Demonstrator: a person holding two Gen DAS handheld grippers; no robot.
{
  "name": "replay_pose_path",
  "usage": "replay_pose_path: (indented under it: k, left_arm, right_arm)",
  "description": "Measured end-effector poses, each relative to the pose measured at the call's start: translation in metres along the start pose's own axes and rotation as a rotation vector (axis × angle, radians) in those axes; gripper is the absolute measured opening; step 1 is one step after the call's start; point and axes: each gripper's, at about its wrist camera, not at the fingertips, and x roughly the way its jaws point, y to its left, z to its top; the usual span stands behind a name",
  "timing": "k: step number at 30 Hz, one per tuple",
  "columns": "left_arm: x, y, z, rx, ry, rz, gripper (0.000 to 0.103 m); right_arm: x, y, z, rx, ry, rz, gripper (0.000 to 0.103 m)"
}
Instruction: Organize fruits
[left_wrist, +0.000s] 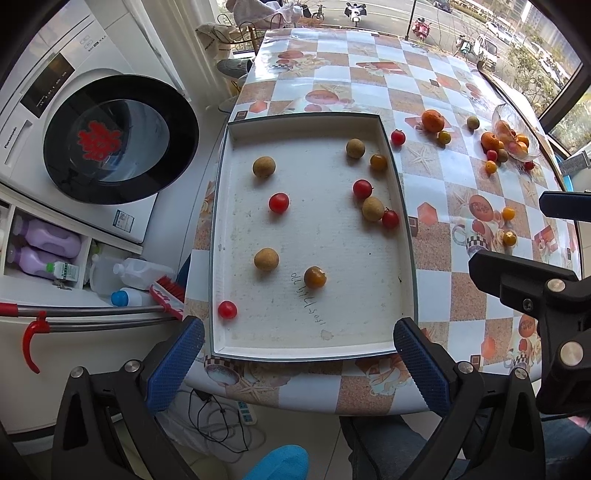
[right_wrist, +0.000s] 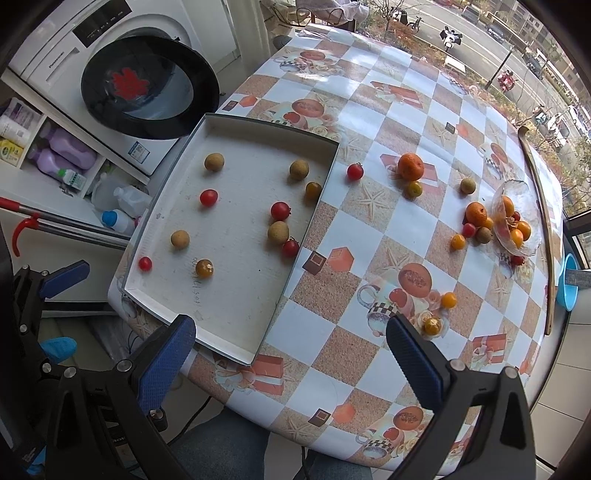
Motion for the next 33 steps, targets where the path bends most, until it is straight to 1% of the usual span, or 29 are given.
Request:
replay_pose_path:
  k: [28, 33]
  left_arm:
    - [0.0019, -0.0025, -0.0009, -0.005, 0.004, -0.012, 0.103]
    - [-0.0017, -0.0042, -0.0024, 0.011, -0.021, -0.010, 0.103]
  right_arm:
    - [-0.0003, 0.0032, -0.0007, 0.008, -0.001, 0.000, 0.103]
    - [-0.0003, 0.0056, 0.0008, 0.008, -0.001, 0.001, 0.103]
